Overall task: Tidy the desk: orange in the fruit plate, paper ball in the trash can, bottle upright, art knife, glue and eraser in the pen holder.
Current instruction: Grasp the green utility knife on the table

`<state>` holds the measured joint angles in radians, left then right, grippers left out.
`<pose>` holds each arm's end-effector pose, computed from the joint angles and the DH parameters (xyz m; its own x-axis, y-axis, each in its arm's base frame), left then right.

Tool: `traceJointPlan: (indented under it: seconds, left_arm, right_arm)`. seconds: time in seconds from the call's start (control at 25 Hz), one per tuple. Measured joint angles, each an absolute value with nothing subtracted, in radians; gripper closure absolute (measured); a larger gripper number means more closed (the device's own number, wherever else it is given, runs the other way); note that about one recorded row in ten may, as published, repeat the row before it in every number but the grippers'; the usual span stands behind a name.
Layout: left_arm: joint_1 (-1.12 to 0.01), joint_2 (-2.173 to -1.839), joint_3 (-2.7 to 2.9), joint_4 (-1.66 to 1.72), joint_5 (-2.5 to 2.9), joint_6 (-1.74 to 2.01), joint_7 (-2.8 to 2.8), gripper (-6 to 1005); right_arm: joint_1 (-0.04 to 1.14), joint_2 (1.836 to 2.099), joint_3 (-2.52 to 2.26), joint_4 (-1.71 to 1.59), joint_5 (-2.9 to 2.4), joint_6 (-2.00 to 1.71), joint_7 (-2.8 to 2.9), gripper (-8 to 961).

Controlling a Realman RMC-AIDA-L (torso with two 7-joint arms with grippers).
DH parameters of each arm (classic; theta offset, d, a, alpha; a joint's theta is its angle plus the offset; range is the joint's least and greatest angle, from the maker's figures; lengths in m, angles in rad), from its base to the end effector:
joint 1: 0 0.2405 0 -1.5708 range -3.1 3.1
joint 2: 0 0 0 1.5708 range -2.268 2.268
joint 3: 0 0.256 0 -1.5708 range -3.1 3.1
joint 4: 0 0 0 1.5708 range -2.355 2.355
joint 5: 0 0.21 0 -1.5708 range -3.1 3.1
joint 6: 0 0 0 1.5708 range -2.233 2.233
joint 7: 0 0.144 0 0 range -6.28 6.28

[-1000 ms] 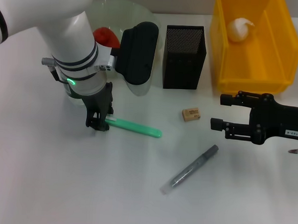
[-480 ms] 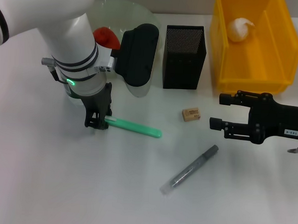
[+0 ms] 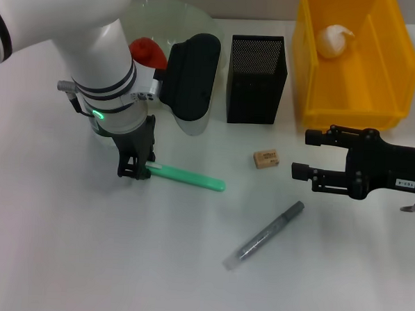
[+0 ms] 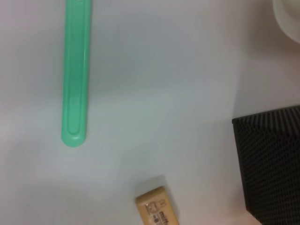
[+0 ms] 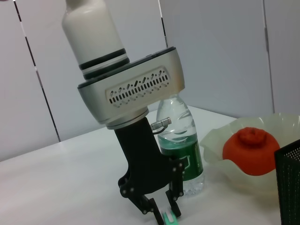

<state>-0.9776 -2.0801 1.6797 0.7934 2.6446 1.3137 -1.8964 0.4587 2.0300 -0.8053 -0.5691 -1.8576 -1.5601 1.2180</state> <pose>-0.1632 0.3890 -0.0774 0.7213 -0.1796 -0.6689 -0.2284 -0.9734 0.0150 0.2812 0.3097 -0.0015 0.8080 -0.2682 -0.5246 -0.4037 -0.9005 -0.1615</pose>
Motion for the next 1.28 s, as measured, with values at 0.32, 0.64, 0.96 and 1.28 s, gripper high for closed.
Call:
traceJointPlan:
  seconds: [0.32, 0.64, 0.96, 1.28]
  left_arm:
    - [-0.976, -2.080, 1.680, 0.793, 2.644, 1.312, -1.896, 755]
    - [-0.974, -2.080, 1.674, 0.807, 2.638, 1.327, -1.896, 772]
    - [-0.969, -2.080, 1.669, 0.833, 2.641, 1.345, -1.901, 776]
    - [-0.969, -2.080, 1.669, 0.827, 2.644, 1.340, -1.899, 780]
  right_arm:
    - [0.459, 2.032, -0.805, -0.569, -1.858, -1.560, 1.218, 215]
    - [0.459, 2.033, -0.805, -0.569, -1.858, -1.560, 1.218, 216]
    - [0.459, 2.033, -0.805, -0.569, -1.858, -1.560, 1.218, 216]
    - [0.459, 2.033, -0.805, -0.569, -1.858, -1.560, 1.218, 217]
